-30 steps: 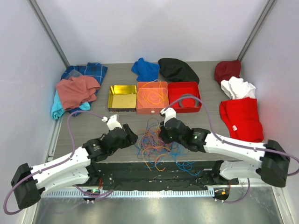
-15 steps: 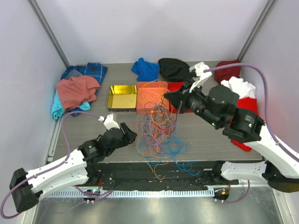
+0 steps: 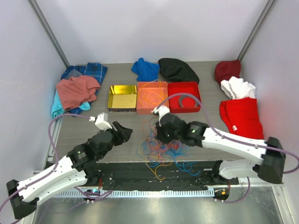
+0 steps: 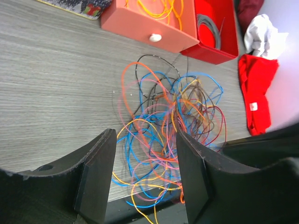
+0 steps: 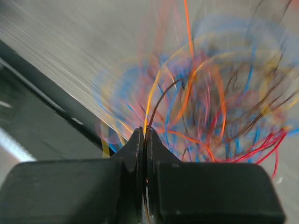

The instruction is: Untangle the cables

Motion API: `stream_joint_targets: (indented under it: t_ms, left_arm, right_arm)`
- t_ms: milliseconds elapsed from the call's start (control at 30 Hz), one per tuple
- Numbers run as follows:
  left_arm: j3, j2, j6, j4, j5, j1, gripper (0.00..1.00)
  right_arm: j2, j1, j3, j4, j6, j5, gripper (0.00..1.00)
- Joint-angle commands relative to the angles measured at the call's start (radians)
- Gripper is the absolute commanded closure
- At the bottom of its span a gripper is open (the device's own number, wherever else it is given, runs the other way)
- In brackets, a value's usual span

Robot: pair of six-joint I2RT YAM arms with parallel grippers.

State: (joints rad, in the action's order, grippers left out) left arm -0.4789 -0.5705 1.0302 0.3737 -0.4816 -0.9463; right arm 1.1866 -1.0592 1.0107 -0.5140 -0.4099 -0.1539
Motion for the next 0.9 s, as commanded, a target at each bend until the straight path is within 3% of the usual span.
stream_joint_targets:
  t_ms: [0, 267, 367, 400, 500, 700, 867]
  left_arm:
    - [-0.012, 0.018, -0.029, 0.004, -0.005, 0.003, 0.42]
    - [0.008, -0.080, -0.038, -0.036, 0.087, 0.003, 0.42]
    - [0.000, -0.158, -0.038, -0.047, 0.120, 0.001, 0.43]
    - [0.003, -0.172, -0.038, -0.064, 0.126, 0.003, 0.43]
    - [0.008, -0.216, -0.038, -0.084, 0.132, 0.003, 0.43]
    - [0.013, -0.377, -0.041, -0.143, 0.158, 0.001, 0.45]
    - [0.002, -0.456, -0.042, -0.226, 0.195, -0.005, 0.48]
  right_arm:
    - [-0.021, -0.019, -0.113, 0.088, -0.095, -0.028, 0.99]
    - [-0.028, -0.019, -0.106, -0.053, -0.107, -0.228, 0.99]
    - [-0.068, -0.021, -0.132, -0.043, -0.132, -0.210, 0.75]
    - [-0.099, -0.021, -0.136, -0.038, -0.142, -0.210, 0.61]
    - [-0.140, -0.021, -0.139, -0.053, -0.168, -0.239, 0.51]
    - [-0.223, -0.022, -0.133, -0.063, -0.175, -0.291, 0.50]
    - [-0.213, -0.022, -0.153, -0.020, -0.165, -0.253, 0.58]
